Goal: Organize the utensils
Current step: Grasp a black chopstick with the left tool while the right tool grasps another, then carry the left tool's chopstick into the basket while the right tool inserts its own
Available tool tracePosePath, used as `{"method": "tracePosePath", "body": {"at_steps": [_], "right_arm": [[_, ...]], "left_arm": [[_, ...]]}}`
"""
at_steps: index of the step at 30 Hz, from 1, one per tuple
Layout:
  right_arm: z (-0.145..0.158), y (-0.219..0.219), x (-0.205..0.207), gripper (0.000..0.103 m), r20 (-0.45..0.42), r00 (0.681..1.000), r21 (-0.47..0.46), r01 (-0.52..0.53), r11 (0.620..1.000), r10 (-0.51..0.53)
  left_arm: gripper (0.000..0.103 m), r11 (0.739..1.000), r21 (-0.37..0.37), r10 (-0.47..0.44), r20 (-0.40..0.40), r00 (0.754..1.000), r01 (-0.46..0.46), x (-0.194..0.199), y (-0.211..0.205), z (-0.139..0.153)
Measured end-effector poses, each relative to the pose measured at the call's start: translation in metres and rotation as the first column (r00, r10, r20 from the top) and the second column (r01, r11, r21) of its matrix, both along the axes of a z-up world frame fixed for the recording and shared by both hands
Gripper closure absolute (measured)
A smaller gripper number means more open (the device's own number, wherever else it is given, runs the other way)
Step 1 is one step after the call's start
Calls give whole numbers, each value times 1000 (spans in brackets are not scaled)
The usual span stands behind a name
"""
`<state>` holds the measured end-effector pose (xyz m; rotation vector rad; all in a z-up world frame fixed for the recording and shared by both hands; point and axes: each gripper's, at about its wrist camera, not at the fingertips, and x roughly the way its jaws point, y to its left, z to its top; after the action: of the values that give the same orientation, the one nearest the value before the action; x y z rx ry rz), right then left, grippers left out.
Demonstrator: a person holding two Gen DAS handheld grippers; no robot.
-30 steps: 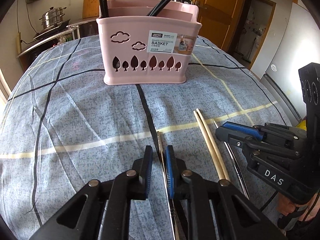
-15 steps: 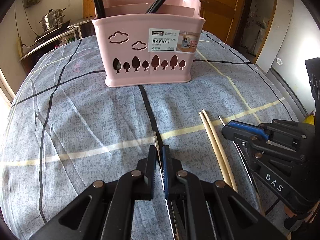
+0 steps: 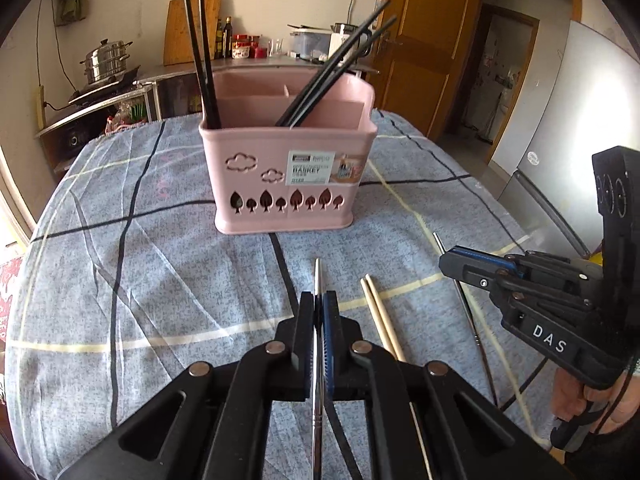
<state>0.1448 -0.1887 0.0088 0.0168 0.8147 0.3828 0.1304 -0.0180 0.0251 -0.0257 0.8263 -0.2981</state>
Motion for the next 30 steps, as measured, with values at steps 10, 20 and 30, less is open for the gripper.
{"method": "tracePosePath", "body": {"at_steps": [10, 20, 30], "right_arm": [[53, -12, -17, 99, 136, 991, 70, -9, 998, 0], [72, -21, -27, 99, 190, 982, 94, -24, 995, 6], [76, -20, -27, 99, 203, 979, 89, -39, 995, 21]], "left_arm": [[98, 999, -49, -15, 146, 989, 22, -17, 17, 65], [98, 997, -71, -26, 156, 987, 37, -19, 20, 71], [98, 996, -78, -31, 146, 989, 43, -18, 26, 71]]}}
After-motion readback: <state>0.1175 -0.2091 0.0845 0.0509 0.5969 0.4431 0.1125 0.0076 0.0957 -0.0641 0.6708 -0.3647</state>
